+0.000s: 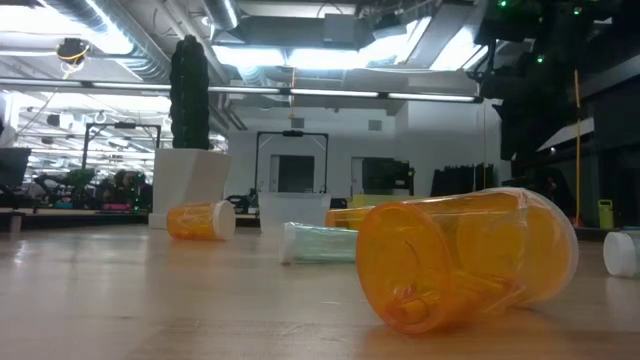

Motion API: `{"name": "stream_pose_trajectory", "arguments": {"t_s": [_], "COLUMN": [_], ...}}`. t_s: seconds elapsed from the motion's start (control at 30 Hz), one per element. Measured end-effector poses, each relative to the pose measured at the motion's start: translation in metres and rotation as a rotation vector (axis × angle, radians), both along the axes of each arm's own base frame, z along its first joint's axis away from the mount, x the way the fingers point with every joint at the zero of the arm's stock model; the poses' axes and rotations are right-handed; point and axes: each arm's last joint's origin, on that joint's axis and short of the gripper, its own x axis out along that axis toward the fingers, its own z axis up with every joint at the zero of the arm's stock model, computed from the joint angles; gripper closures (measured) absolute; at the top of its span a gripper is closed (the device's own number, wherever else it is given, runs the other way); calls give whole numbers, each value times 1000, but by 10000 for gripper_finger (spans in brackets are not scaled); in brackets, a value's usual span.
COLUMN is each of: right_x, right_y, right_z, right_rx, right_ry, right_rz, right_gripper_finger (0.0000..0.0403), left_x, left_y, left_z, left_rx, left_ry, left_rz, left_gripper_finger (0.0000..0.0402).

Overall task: Pick and place medicine bottles into bin by pill shape (circle, oval)
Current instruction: Put the left orange pill bottle into the white bin

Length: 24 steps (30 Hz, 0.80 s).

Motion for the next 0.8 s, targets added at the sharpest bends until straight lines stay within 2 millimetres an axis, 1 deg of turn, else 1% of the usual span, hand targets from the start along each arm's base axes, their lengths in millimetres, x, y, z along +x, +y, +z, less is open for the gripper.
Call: {"name": "stream_pose_trajectory", "arguments": {"t_s": [0.07, 0.13, 0.23, 0.33, 0.43, 0.53, 0.63, 0.7, 0.8], "right_x": [0, 0, 0, 0, 0, 0, 0, 0, 0], "right_y": [0, 0, 0, 0, 0, 0, 0, 0, 0], "right_z": [0, 0, 0, 0, 0, 0, 0, 0, 0], "right_rx": [0, 0, 0, 1, 1, 1, 1, 1, 4], "right_ry": [1, 1, 1, 0, 0, 0, 0, -1, -2], "right_rz": [0, 0, 0, 0, -1, -1, -2, -2, -2], "right_gripper_finger": [194, 194, 194, 194, 194, 194, 194, 194, 194], "left_x": [10, 17, 24, 21, 18, 18, 24, 31, 42], "left_y": [-4, -6, -5, 0, 8, 17, 24, 29, 38], "left_z": [-10, -17, -26, -33, -38, -43, -51, -59, -75], "left_rx": [56, 75, 12, -48, -90, -92, -78, -63, 15], "left_ry": [46, 76, 128, 214, 294, 344, 401, 439, 516], "left_rz": [-27, -33, 30, 77, 135, 193, 229, 246, 229], "left_gripper_finger": [319, 319, 319, 309, 284, 250, 214, 190, 162]}}
